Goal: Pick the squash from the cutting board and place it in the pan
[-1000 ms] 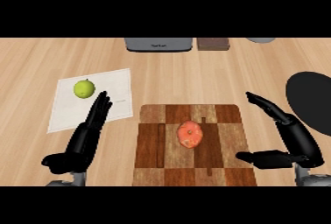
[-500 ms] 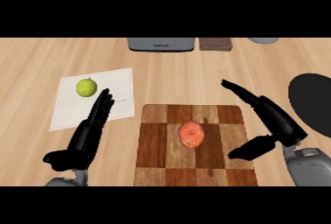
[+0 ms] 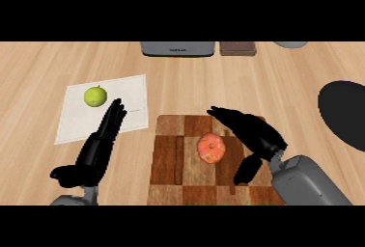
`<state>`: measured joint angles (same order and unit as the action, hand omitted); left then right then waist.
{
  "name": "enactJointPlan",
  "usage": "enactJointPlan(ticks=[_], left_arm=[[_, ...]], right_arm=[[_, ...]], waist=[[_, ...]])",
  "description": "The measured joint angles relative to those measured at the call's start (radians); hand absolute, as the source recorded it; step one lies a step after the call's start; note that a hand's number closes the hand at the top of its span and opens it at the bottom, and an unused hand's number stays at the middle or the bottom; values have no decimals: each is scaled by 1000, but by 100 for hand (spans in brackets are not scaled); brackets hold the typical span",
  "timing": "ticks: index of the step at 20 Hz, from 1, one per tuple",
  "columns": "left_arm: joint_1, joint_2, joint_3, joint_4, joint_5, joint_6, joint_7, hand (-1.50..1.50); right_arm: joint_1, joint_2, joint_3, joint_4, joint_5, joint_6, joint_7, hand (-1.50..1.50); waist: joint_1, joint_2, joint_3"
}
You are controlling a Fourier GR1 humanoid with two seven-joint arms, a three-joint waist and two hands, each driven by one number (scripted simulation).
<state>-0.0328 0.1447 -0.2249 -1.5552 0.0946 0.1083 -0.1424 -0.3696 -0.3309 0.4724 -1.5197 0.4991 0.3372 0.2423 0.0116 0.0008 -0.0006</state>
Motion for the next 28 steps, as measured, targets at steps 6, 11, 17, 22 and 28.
enactJointPlan(ticks=[6, 11, 17, 22, 28], left_arm=[[1, -24, 5, -17, -23, 2, 30, 0], [17, -38, 17, -49, -42, -11, 46, 0], [-20, -49, 63, 12, -44, -45, 27, 0], [1, -61, 66, -13, -57, -60, 36, 0], [6, -74, 73, -23, -71, -66, 40, 0]], right_arm=[[-24, 80, 17, 74, 98, 45, 41, -150], [-16, 140, -18, 107, 164, 74, 39, -150], [8, 210, -44, 174, 243, 32, 4, -150], [18, 238, -82, 197, 272, 24, -37, -150], [-36, 281, -122, 365, 332, -25, -94, -150]], waist=[[-6, -1, 0], [-8, -1, 1], [-9, -1, 1], [-9, -1, 1], [-7, -1, 1]])
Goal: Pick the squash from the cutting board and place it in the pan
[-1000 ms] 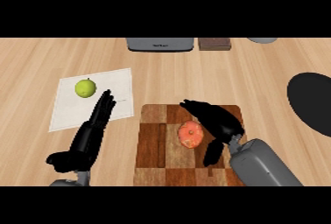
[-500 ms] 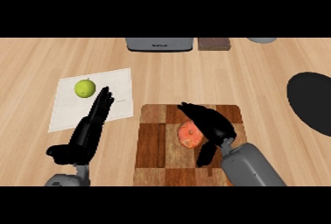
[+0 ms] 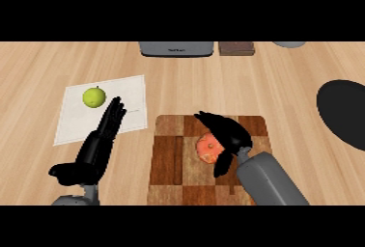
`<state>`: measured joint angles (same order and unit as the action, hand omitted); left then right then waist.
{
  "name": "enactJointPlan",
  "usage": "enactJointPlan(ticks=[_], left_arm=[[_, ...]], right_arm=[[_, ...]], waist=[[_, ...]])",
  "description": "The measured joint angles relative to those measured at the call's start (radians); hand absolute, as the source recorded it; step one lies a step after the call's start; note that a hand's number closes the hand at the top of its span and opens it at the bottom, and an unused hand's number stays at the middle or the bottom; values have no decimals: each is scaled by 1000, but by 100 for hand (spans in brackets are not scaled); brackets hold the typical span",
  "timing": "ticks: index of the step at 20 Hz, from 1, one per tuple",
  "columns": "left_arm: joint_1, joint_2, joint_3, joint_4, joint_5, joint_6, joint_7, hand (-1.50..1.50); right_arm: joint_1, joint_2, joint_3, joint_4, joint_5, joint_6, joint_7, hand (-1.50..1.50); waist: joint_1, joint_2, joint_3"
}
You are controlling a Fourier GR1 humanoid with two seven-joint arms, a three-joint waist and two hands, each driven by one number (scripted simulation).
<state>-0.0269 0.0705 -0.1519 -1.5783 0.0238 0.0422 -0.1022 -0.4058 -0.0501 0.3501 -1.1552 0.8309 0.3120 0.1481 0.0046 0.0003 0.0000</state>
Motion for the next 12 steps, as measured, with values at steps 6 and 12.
enactJointPlan(ticks=[6, 12], left_arm=[[-9, -13, -1, 4, -17, -1, 7, 0], [-17, -12, 18, 22, -10, -19, -2, 0]], right_arm=[[-55, -8, -4, 108, 49, 10, -68, 150], [-87, -4, 11, 183, 128, -61, -142, 150]], waist=[[2, -6, -3], [-1, -15, -7]])
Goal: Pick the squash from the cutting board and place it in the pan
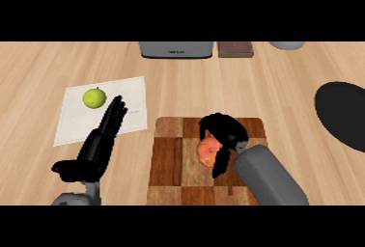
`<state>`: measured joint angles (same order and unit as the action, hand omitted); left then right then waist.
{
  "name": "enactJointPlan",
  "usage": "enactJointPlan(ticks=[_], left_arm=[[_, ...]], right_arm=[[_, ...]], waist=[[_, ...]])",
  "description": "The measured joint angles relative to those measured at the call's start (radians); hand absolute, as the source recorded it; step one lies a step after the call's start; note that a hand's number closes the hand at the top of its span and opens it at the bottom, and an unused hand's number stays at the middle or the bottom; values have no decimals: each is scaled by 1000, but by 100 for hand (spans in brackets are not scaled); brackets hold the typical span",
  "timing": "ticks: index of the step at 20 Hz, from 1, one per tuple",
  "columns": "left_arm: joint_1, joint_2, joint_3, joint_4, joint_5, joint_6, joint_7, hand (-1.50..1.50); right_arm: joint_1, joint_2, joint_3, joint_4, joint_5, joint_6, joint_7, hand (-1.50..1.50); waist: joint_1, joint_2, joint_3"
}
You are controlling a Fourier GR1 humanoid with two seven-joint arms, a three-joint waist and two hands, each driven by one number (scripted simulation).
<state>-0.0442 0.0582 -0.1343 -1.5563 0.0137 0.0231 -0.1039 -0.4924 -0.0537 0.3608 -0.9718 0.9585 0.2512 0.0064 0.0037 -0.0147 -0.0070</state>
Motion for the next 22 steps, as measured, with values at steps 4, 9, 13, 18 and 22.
enactJointPlan(ticks=[4, 9, 13, 18, 22], left_arm=[[17, -4, -5, -19, -10, 0, -2, 0], [28, -3, 8, -26, -5, -7, 0, 0], [24, -1, 24, -28, -1, 0, 9, 0], [46, -8, 20, -38, -9, 10, 9, 0], [48, -7, 18, -37, -12, 8, 6, 0]], right_arm=[[-27, 10, -18, 58, 29, -64, -50, 150], [28, -9, -34, -19, 50, -128, -77, 150], [123, -75, -102, -139, 29, -159, -20, 150], [285, -181, -190, -335, 15, -222, 33, 150], [369, -218, -242, -540, 18, -279, 84, 150]], waist=[[1, -4, -1], [-2, 0, 1], [-20, 1, 4], [-37, 3, 6], [-40, 3, 6]])
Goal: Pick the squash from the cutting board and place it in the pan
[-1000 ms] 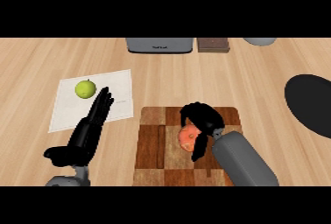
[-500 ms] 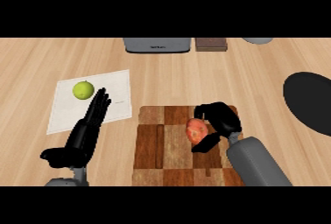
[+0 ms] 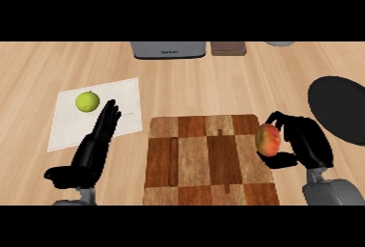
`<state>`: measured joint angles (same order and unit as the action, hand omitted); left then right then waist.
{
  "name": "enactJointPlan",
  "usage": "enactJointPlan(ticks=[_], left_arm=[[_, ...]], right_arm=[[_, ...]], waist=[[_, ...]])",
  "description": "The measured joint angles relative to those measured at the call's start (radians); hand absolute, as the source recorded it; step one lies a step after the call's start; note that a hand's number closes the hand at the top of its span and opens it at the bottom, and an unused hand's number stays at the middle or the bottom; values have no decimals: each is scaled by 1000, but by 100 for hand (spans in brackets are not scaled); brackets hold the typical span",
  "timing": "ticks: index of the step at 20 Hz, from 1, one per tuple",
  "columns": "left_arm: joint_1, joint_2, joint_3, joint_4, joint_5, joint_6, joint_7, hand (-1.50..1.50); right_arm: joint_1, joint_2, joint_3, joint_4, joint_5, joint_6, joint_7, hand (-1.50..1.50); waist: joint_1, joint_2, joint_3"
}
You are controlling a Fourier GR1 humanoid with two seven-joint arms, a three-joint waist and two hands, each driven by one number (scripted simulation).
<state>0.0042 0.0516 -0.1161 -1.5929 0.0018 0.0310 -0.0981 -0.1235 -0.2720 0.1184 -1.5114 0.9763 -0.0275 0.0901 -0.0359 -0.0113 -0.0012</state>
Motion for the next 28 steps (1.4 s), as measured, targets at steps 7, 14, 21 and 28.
enactJointPlan(ticks=[7, 14, 21, 28], left_arm=[[0, -16, -16, 4, -15, 5, -10, 0], [-15, -15, -14, 7, -17, -4, -5, 0], [-20, -13, -6, 16, -6, -24, -13, 0], [-38, -25, -16, 25, -17, -20, -6, 0]], right_arm=[[123, 9, -113, -294, -93, -29, 71, 150], [116, 15, -296, -264, -258, -55, 55, 150], [-15, -58, -473, 60, -337, -171, -118, 150], [-176, -159, -602, 431, -327, -383, -326, 150]], waist=[[16, 6, 1], [30, 10, 1], [42, 13, 2], [55, 19, 4]])
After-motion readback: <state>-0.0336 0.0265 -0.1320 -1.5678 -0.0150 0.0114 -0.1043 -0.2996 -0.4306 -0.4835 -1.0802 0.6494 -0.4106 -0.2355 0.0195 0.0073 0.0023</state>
